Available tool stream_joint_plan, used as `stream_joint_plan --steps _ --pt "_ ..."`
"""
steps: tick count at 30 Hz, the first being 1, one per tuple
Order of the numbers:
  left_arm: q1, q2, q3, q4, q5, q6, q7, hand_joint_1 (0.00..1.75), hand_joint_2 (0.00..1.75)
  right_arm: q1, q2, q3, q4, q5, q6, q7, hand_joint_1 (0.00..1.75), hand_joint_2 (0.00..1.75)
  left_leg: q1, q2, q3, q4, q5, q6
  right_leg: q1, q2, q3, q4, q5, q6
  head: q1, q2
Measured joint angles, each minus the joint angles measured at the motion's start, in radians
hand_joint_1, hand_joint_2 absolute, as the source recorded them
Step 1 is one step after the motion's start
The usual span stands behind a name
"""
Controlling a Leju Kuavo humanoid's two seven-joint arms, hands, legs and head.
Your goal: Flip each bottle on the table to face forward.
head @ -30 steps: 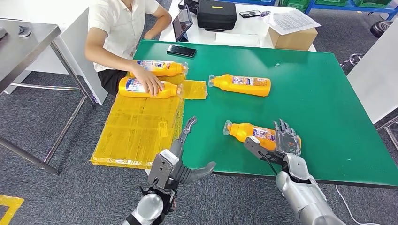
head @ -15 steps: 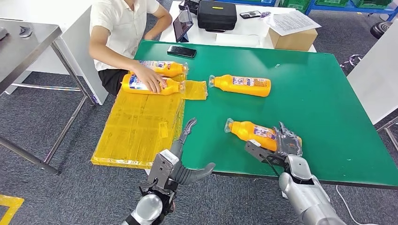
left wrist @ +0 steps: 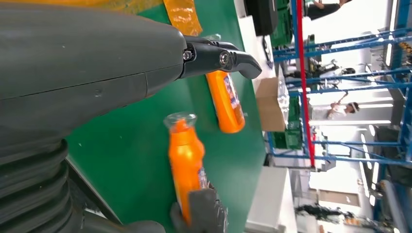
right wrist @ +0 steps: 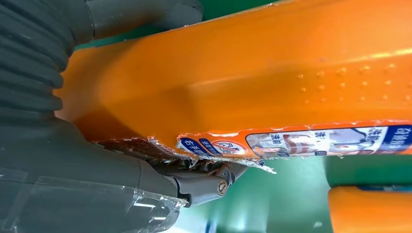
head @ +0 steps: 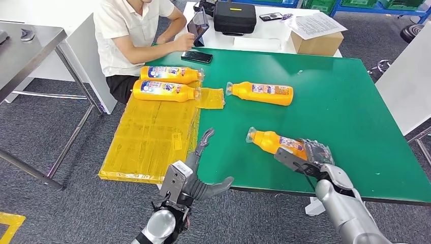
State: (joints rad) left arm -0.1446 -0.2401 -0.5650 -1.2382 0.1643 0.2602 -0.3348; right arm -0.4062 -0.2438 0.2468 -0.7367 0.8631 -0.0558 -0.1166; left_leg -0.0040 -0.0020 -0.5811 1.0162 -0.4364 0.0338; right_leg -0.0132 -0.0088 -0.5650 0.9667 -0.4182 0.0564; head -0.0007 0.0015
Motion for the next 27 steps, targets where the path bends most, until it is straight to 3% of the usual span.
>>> stream_joint_plan --steps 4,8,12,16,22,27 --pt "-0.006 0.002 0.0 0.006 0.044 0.001 -0.019 0.0 1.75 0.003 -0.02 -0.032 -0.013 -0.199 0.118 -0.095 1.75 1.75 0.004 0.008 0.014 0.0 -0.008 -0.001 0.004 0.006 0.013 -0.005 -0.002 0.0 0.001 0.0" --pt "-0.012 -0.004 0.009 0.007 0.118 0.051 -0.042 0.0 1.75 0.041 -0.027 -0.047 -0.063 -0.335 0.176 -0.158 1.75 1.75 0.006 0.016 0.025 0.0 -0.016 -0.002 0.006 0.015 0.024 -0.006 -0.004 -0.002 0.0 0.0" --pt "-0.016 -0.023 0.054 0.014 0.348 0.063 -0.015 0.0 1.75 0.092 -0.015 -0.04 -0.162 -0.45 0.218 -0.217 1.75 1.75 0.006 0.017 0.022 0.0 -0.014 -0.002 0.006 0.016 0.029 -0.005 -0.001 -0.001 0.0 0.0" --pt "-0.018 -0.025 0.082 0.038 0.448 0.034 -0.007 0.0 1.75 0.12 0.005 -0.009 -0.232 -0.5 0.223 -0.217 1.75 1.75 0.007 0.016 0.013 0.0 -0.009 -0.003 0.006 0.015 0.022 -0.004 0.001 -0.001 -0.001 0.0" --pt "-0.005 -0.022 0.107 0.059 0.549 -0.02 0.002 0.0 1.75 0.16 0.049 0.047 -0.328 -0.598 0.234 -0.297 1.75 1.75 0.007 0.014 0.001 0.0 -0.009 -0.003 0.006 0.014 0.013 -0.003 0.001 -0.001 0.0 0.0" --pt "0.008 -0.016 0.116 0.058 0.64 -0.068 0.028 0.0 1.75 0.182 0.09 0.118 -0.435 -0.578 0.134 -0.306 1.75 1.75 0.006 0.01 -0.008 0.0 -0.006 -0.003 0.006 0.009 0.005 -0.002 0.001 -0.001 -0.001 0.0"
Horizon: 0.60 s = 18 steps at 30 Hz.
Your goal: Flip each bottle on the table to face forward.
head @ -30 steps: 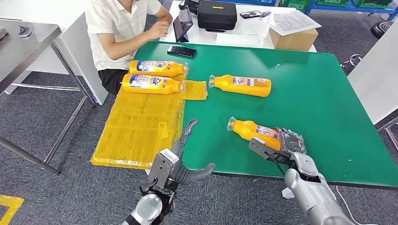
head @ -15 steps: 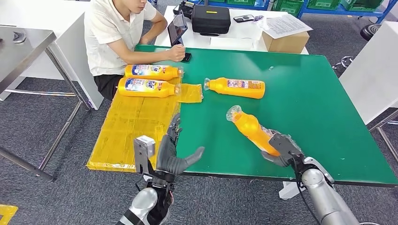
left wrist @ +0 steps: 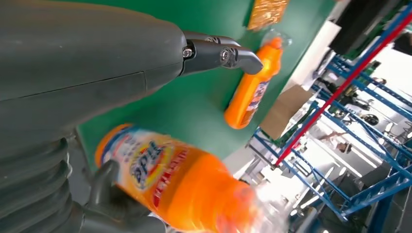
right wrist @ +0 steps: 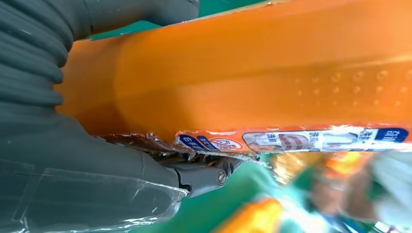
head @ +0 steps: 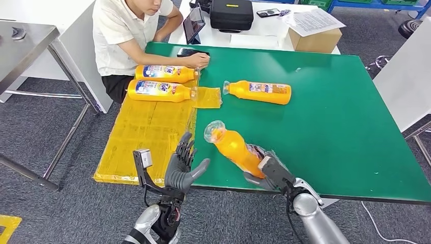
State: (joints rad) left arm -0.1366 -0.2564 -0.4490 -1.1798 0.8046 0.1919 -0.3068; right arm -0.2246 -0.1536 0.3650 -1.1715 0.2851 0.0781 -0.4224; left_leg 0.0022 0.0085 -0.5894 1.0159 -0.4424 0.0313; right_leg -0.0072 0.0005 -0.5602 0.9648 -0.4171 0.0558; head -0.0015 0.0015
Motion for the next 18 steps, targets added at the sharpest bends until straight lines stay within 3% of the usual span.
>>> stream_joint_plan --steps 5,18 --pt "0.004 0.01 0.008 -0.018 0.005 -0.025 -0.002 0.0 1.75 -0.006 0.017 0.037 -0.038 0.008 -0.038 -0.002 1.75 1.75 0.0 -0.005 -0.004 0.0 0.0 0.0 0.0 -0.004 -0.002 0.0 0.0 0.0 0.0 0.0" --pt "-0.039 0.009 -0.055 -0.027 -0.085 -0.078 -0.014 0.0 1.75 -0.038 0.072 0.18 0.052 -0.015 0.013 0.011 1.75 1.75 0.0 -0.006 -0.006 0.0 0.001 0.0 0.0 -0.004 -0.005 0.0 0.0 0.0 0.0 0.0"
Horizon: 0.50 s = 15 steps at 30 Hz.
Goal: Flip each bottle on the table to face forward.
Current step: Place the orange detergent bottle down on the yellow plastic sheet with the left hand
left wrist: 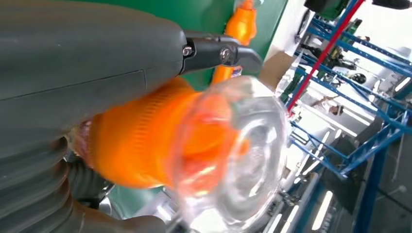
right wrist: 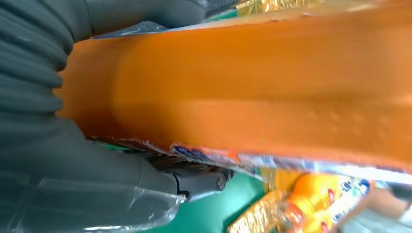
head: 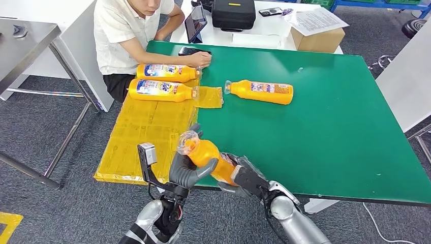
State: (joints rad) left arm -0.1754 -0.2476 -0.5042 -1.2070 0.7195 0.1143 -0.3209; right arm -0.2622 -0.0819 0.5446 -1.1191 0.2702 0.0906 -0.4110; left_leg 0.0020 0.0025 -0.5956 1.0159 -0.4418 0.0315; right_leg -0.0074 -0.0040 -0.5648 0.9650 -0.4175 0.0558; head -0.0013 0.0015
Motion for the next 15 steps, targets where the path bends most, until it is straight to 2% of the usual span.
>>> stream_joint_plan --steps 15 --pt "-0.055 0.0 -0.046 0.072 -0.07 0.033 0.029 0.0 1.75 -0.02 0.023 0.03 0.05 -0.001 -0.01 0.009 1.75 1.75 0.0 0.0 -0.001 0.0 0.0 0.0 0.0 0.0 -0.001 0.0 0.0 0.0 0.0 0.0"
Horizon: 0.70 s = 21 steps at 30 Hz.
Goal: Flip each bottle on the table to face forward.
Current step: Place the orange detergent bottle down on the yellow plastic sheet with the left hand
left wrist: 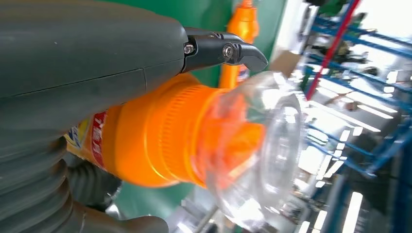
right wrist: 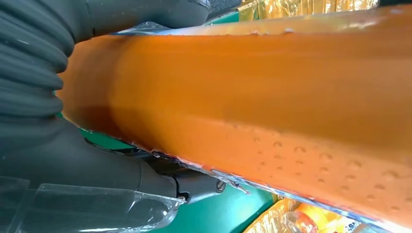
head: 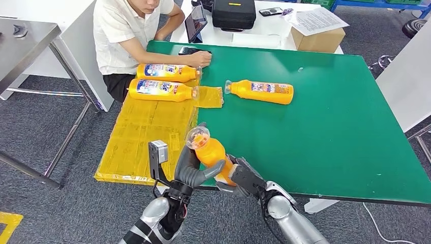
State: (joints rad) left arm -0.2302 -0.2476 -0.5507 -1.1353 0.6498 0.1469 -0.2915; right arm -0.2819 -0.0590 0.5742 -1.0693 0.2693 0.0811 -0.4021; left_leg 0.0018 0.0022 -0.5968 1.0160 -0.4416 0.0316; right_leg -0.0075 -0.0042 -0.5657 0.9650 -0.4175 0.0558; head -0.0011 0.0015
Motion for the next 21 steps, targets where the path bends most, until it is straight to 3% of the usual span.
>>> stream_joint_plan --steps 6,13,14,17,18,21 --pt "-0.075 -0.02 -0.016 0.196 -0.001 0.015 -0.032 0.0 1.75 -0.005 0.029 0.032 -0.02 -0.053 0.024 0.0 1.75 1.75 0.0 0.0 -0.001 0.0 0.001 0.0 0.0 0.0 -0.001 0.001 0.0 0.0 0.0 0.0" --pt "-0.12 -0.039 -0.016 0.306 -0.004 0.026 -0.069 0.0 1.75 -0.005 0.024 0.047 -0.054 -0.072 0.024 0.014 1.75 1.75 0.0 -0.001 -0.002 0.0 0.001 0.0 0.0 0.0 -0.001 0.001 0.0 0.0 0.0 0.0" --pt "-0.123 -0.04 -0.015 0.314 -0.002 0.024 -0.07 0.1 1.75 -0.005 0.023 0.047 -0.056 -0.072 0.024 0.016 1.75 1.75 0.0 -0.001 -0.002 0.0 0.001 0.0 0.0 -0.001 -0.001 0.001 0.0 0.0 0.0 0.0" --pt "-0.13 -0.044 -0.015 0.329 -0.002 0.02 -0.071 1.4 1.75 -0.005 0.021 0.047 -0.057 -0.074 0.025 0.018 1.75 1.75 0.0 -0.001 -0.002 0.0 0.001 0.0 0.0 -0.001 -0.001 0.001 0.0 0.0 0.0 0.0" --pt "-0.131 -0.045 -0.014 0.332 -0.001 0.018 -0.072 1.75 1.75 -0.005 0.02 0.047 -0.057 -0.076 0.025 0.018 1.75 1.75 0.0 -0.001 -0.002 0.0 0.001 0.0 0.0 -0.001 -0.001 0.001 0.0 0.0 0.0 0.0" --pt "-0.131 -0.046 -0.009 0.333 0.01 -0.007 -0.084 1.75 1.75 -0.005 0.02 0.05 -0.057 -0.087 0.025 0.017 1.71 1.75 0.0 -0.001 -0.002 0.0 0.001 0.0 0.0 -0.001 -0.002 0.002 0.0 0.0 0.0 0.0"
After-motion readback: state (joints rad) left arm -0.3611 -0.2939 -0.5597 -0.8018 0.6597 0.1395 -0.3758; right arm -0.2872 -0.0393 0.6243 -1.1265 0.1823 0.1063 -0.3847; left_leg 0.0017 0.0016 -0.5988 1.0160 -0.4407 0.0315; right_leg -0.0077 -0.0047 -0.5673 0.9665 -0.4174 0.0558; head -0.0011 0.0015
